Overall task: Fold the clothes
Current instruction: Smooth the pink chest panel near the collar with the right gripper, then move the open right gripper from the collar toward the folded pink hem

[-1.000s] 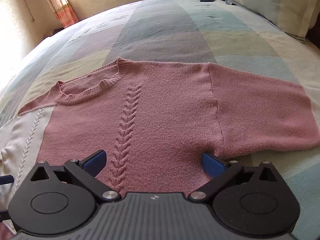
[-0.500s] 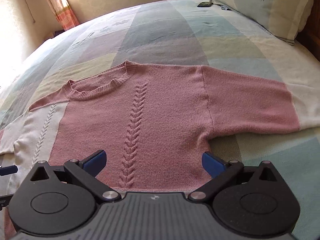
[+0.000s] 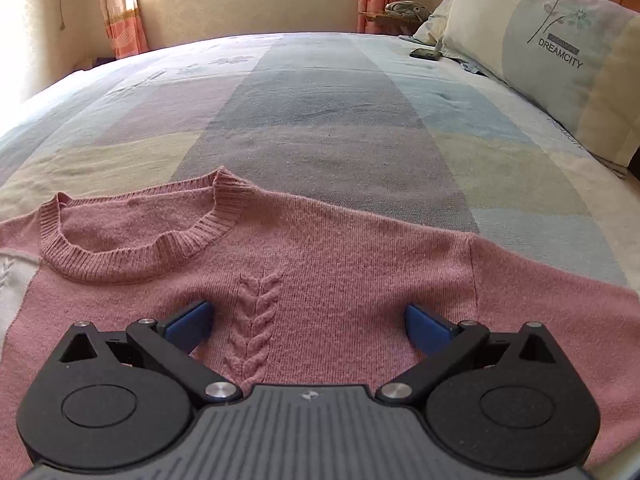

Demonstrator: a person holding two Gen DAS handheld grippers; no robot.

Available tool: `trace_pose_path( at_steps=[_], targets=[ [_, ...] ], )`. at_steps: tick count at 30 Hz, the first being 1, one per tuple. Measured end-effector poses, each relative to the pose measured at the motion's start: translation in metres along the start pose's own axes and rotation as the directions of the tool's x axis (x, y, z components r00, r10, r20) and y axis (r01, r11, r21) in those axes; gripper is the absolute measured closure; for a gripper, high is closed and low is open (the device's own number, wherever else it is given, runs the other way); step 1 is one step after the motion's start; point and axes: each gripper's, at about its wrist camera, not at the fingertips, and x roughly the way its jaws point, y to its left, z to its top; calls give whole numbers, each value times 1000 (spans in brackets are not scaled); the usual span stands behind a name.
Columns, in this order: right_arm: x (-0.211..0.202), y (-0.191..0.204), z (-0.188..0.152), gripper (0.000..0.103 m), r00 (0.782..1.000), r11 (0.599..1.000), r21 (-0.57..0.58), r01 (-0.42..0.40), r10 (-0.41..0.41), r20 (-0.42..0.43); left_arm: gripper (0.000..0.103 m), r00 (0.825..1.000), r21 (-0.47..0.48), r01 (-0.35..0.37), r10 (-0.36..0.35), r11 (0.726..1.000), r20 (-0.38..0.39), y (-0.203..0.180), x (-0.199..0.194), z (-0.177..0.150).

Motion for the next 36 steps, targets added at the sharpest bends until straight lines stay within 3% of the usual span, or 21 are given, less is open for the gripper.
trace_pose_path(
  at_steps=[7, 12, 16, 20, 25, 30, 34, 36],
  targets=[
    [19, 5, 31, 0, 998, 999, 37, 37, -35, -57, 1, 1000, 9, -12, 12, 1000, -1, -1, -4, -2],
    [-35, 22, 12, 0, 996, 997, -7, -73, 73, -60, 1, 1000, 41, -4, 3, 999, 11, -10, -14, -3],
    [-72, 48, 4, 0, 992, 988, -113, -106, 97, -83, 1, 1000, 50, -4, 3, 999, 21, -14, -27, -4],
    [-80, 77, 22, 0, 991, 986, -117, -117, 109, -75, 1, 999, 73, 3, -6, 997, 41, -5, -41, -5],
    [-38, 115, 44, 0, 985, 989, -53, -141, 135, -108, 1, 998, 99, 12, -18, 995, 65, 7, -58, -5],
    [19, 165, 48, 0, 962, 977, -33, -209, 199, -189, 1, 996, -7, -35, 36, 999, 82, 37, -65, -6],
    [49, 208, 44, 0, 986, 977, -193, -96, 67, -152, 1, 996, -66, -52, 56, 996, 72, 53, -62, -10],
    [57, 209, 53, 0, 990, 983, -158, -88, 69, -124, 1, 996, -77, -44, 50, 996, 73, 56, -63, -11]
  ],
)
